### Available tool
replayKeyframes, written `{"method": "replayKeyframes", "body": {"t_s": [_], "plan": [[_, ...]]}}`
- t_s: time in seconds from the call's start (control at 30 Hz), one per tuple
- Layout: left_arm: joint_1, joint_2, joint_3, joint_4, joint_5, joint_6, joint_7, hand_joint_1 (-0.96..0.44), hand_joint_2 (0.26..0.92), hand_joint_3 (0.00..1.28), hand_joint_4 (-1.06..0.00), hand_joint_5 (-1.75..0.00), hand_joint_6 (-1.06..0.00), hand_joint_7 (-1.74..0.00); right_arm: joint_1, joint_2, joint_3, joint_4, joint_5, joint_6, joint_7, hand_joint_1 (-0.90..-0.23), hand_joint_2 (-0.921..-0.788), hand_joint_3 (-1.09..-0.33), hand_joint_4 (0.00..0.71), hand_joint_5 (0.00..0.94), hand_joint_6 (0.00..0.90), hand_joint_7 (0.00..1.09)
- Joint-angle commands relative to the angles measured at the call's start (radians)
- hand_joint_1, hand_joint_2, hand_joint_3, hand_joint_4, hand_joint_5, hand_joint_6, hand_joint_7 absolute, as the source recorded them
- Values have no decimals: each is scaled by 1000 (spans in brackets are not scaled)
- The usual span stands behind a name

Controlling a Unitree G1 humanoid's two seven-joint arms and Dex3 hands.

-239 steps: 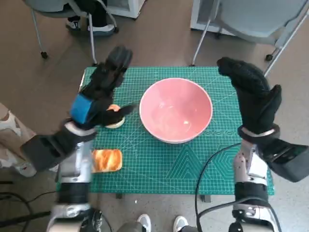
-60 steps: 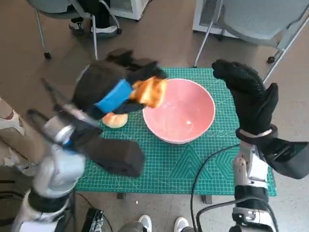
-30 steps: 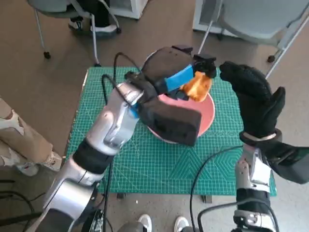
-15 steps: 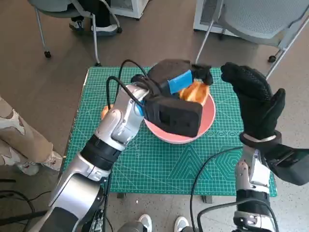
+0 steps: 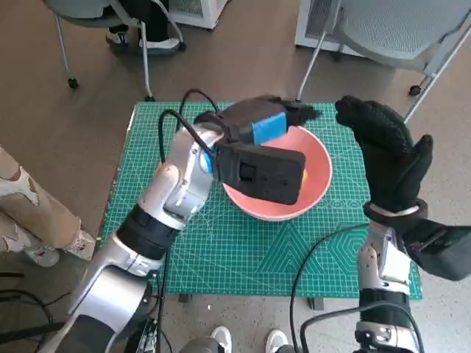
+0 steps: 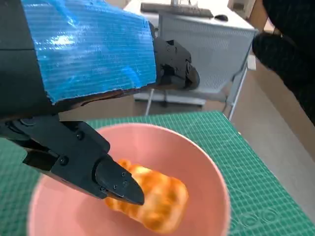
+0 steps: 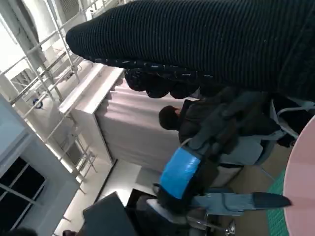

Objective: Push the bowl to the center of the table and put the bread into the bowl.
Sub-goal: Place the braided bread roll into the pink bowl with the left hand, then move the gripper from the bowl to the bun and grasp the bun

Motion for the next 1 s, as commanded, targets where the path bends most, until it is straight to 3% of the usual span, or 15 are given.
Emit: {"method": "replayKeyframes", "body": {"t_s": [0.03,0.23,0.6,0.8,1.0], "plan": [[-1,15,5,-32,7,-12,25,-479,777,17,1,1,-130,-25,0,13,5,24,10,2,9,-631,-921,-742,236,4,67,519],[35,54,41,-90,-9,-18,33,-501,787,16,1,1,-130,-21,-4,20,9,28,10,4,10,-631,-921,-745,234,3,65,519],[210,284,222,-428,-73,51,-98,-524,779,5,1,1,-123,-12,6,25,15,0,11,16,7,-636,-921,-741,233,2,62,522],[318,379,328,-565,-101,121,-138,-447,724,2,1,1,-123,-9,8,23,16,-7,9,16,5,-641,-921,-739,233,2,61,523],[423,421,376,-659,-87,172,-119,-338,693,1,1,1,-137,-13,-2,24,17,10,1,9,1,-642,-921,-740,233,1,60,525]]}}
